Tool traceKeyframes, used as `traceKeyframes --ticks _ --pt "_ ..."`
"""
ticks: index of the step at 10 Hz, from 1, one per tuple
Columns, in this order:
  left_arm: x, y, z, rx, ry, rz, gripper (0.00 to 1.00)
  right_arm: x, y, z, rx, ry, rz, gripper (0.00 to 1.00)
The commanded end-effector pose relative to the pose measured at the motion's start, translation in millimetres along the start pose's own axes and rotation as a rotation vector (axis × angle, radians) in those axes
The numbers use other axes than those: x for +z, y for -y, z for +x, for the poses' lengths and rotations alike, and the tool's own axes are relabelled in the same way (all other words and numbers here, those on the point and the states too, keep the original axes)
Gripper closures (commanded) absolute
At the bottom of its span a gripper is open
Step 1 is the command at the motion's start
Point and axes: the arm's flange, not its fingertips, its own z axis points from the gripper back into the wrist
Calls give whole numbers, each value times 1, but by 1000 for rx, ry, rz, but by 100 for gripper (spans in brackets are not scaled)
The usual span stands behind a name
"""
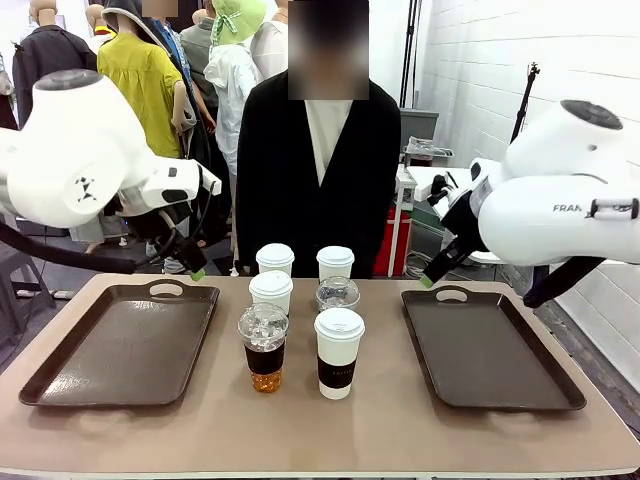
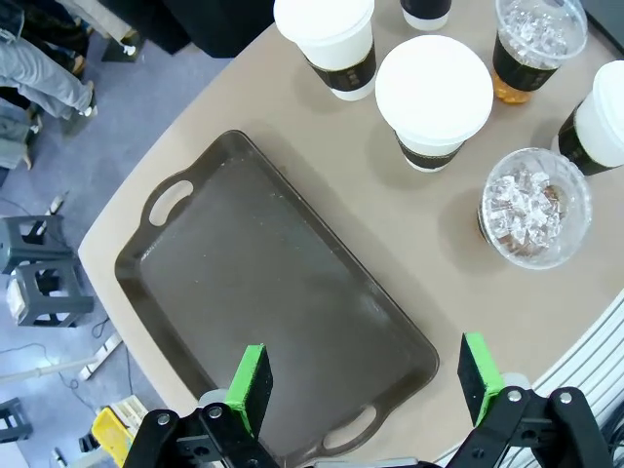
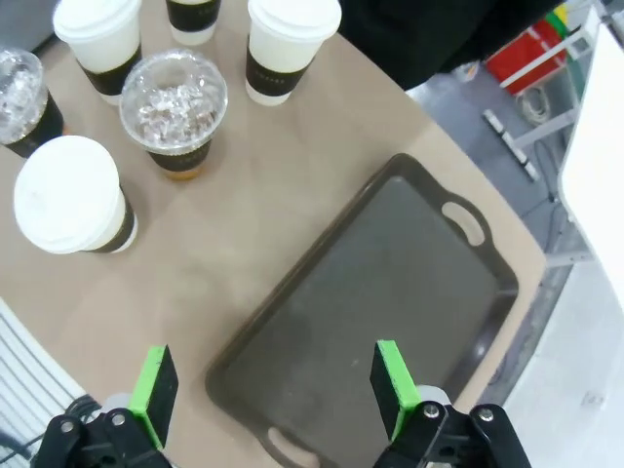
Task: Distribute the coffee onto the tray.
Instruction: Pick up one iced Americano and place it on the right Handle tray.
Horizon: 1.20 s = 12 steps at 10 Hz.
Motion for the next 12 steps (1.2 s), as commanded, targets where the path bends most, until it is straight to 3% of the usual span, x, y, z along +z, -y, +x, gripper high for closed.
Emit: traceKeyframes --ticks 1,4,12 --pt "12 -4 4 -40 -18 31 0 6 6 2 35 -15 4 0" --pt "16 -15 -5 -54 5 -40 0 7 11 -3 60 31 80 0" --pt "26 -53 -35 -400 264 -412 0 6 37 -21 271 308 395 0"
